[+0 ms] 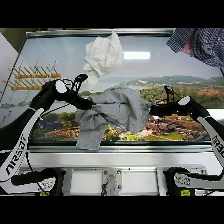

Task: Fold the clothes and pants, and hang the long-sleeved shirts on hangers.

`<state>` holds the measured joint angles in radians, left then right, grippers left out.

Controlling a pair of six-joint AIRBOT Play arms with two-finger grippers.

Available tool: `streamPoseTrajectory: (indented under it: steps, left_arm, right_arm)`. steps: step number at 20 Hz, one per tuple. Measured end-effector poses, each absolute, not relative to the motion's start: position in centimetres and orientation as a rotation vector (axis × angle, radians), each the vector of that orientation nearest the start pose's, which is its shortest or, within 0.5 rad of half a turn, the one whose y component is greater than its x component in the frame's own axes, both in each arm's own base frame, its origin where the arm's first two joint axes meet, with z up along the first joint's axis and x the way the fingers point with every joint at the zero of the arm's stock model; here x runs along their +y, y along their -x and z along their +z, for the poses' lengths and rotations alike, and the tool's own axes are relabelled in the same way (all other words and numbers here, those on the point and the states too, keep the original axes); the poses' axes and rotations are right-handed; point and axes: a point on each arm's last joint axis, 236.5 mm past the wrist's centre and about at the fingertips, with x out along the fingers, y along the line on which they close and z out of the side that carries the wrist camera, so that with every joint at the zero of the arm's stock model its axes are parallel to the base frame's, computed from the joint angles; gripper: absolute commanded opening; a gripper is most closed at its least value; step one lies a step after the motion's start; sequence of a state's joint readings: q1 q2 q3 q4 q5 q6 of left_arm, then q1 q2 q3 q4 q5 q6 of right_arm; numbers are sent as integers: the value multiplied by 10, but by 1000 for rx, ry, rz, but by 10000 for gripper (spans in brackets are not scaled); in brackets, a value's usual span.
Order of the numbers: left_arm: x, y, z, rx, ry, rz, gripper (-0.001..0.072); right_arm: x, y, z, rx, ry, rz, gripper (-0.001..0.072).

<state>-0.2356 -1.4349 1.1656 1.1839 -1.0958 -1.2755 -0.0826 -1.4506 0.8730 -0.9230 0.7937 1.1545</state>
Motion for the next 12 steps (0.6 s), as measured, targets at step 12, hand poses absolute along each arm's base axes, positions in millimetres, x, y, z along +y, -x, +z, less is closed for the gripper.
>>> streamPoseTrajectory:
  steps: [12]
  left_arm:
    - [-122,-354,330,475,15,-464,22]
  right_arm:
    - [72,-410,298,360,-48,368,21]
